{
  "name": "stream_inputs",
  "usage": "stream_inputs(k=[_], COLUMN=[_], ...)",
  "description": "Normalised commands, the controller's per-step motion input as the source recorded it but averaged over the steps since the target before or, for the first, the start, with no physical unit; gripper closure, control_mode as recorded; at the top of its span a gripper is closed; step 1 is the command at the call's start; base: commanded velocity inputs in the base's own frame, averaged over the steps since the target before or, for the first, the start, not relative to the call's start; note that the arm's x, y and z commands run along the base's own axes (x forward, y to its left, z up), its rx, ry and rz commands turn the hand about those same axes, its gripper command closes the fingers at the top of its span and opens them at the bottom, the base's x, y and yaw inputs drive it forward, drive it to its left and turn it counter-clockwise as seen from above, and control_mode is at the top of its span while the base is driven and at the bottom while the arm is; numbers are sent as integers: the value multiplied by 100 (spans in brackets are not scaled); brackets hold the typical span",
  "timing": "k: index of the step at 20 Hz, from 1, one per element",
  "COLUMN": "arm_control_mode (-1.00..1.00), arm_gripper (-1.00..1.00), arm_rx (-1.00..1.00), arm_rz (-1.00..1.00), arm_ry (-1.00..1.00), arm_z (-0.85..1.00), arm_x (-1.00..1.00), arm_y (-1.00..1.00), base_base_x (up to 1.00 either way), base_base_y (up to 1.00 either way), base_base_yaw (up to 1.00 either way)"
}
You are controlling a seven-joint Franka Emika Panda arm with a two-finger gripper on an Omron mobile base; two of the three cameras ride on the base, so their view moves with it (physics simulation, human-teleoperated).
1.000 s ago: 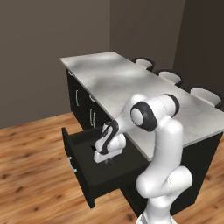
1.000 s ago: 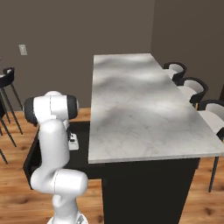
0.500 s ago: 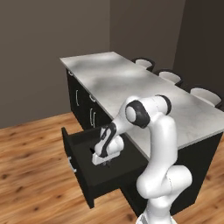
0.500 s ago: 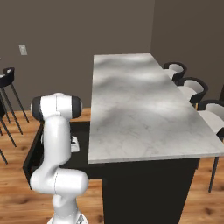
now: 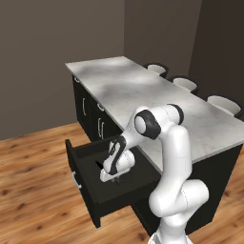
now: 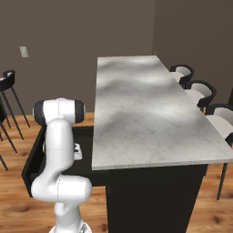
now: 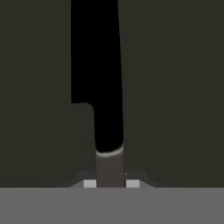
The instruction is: Pick up the metallic utensils from the counter and place them in the open drawer. Make sure not to pick up any wooden utensils.
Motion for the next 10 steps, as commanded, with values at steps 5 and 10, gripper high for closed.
stream_inputs(k=[5, 10], arm_control_mode=[-100, -100], arm_gripper=[-100, -100], arm_rx=[3, 0], arm_rz=[0, 0], arm_ry=[-2, -3], arm_z=[11, 76], arm_x=[-3, -10], arm_y=[0, 0], base_base_x=[0, 0], base_base_y=[0, 0], base_base_yaw=[0, 0])
